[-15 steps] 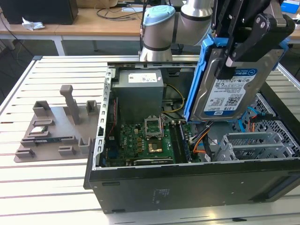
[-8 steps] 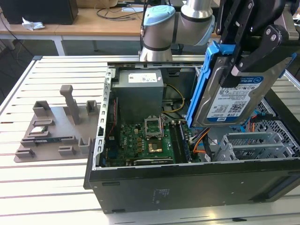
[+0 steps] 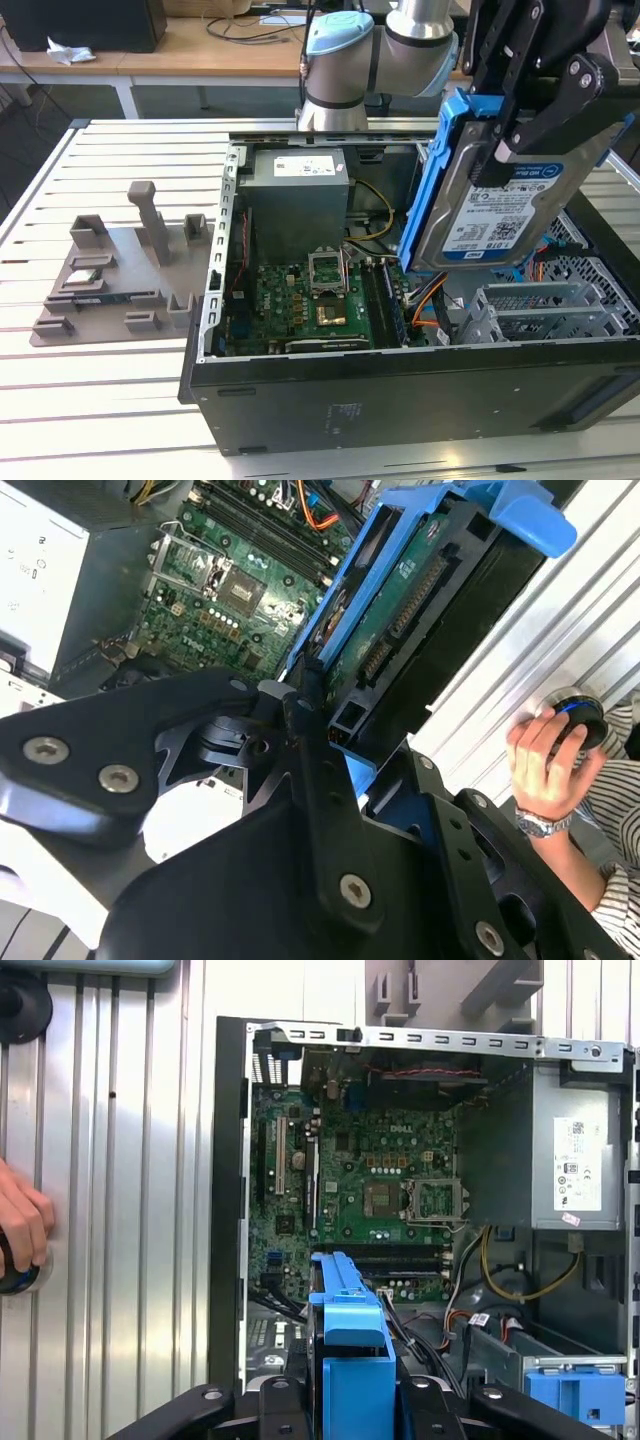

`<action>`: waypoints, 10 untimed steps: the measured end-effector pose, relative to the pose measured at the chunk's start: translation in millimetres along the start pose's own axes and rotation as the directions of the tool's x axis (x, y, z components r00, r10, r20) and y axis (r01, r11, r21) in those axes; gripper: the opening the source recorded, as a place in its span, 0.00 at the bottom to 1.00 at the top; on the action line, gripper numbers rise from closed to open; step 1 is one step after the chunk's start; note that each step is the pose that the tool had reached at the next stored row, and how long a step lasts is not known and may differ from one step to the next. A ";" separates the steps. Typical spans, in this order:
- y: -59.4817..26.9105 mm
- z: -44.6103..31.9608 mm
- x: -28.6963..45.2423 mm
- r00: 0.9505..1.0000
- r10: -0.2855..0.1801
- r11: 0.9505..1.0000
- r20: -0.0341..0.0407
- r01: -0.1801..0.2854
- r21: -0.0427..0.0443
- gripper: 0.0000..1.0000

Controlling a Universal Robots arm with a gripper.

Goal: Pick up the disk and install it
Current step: 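Pick up the disk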

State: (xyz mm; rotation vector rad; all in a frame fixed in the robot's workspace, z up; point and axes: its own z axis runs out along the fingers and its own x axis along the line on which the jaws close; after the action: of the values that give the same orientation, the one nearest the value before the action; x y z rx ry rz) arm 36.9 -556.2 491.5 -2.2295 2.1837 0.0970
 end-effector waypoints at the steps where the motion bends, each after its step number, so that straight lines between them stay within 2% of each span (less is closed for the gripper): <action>1: -1.3 0.2 -0.1 1.000 0.000 1.000 0.000 0.000 0.000 0.37; 10: -26.6 2.0 -0.1 1.000 0.000 1.000 0.000 0.000 -0.001 0.37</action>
State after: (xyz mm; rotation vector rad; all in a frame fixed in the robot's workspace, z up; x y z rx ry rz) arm 63.4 -555.4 488.7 -2.2297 2.1842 0.0985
